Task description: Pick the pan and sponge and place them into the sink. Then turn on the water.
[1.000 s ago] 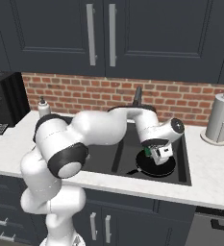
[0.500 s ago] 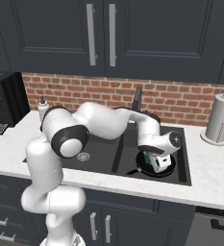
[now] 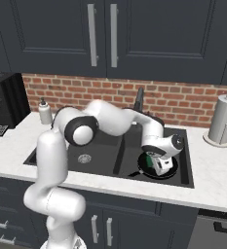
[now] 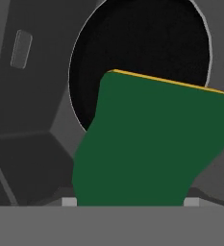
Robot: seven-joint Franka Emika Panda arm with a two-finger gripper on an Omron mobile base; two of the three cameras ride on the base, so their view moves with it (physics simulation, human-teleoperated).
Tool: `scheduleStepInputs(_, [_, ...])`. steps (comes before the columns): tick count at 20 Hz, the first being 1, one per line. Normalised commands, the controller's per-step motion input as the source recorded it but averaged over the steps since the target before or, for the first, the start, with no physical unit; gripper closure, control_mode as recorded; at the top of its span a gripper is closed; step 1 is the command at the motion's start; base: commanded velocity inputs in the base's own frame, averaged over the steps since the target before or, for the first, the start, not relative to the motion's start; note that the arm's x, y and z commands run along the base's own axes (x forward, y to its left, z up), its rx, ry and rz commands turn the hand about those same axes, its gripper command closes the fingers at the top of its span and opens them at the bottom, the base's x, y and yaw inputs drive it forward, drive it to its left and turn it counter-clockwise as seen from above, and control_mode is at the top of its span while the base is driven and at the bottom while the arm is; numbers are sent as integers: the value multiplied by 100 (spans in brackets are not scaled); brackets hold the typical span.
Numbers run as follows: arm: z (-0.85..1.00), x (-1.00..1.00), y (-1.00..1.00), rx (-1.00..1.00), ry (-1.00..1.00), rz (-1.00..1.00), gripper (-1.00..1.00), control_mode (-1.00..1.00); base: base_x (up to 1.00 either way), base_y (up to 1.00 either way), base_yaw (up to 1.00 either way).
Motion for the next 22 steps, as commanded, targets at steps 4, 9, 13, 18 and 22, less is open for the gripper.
scheduleStepInputs(4, [-37,26,0,0,0,0,100,-100,0,0,0])
scheduleStepInputs(9, [-37,14,-2,0,0,0,100,-100,0,0,0])
scheduleStepInputs(13, [-35,14,0,0,0,0,100,-100,0,0,0])
scheduleStepInputs(18, [-32,15,0,0,0,0,100,-100,0,0,0])
scheduleStepInputs(22, [-30,16,0,0,0,0,100,-100,0,0,0])
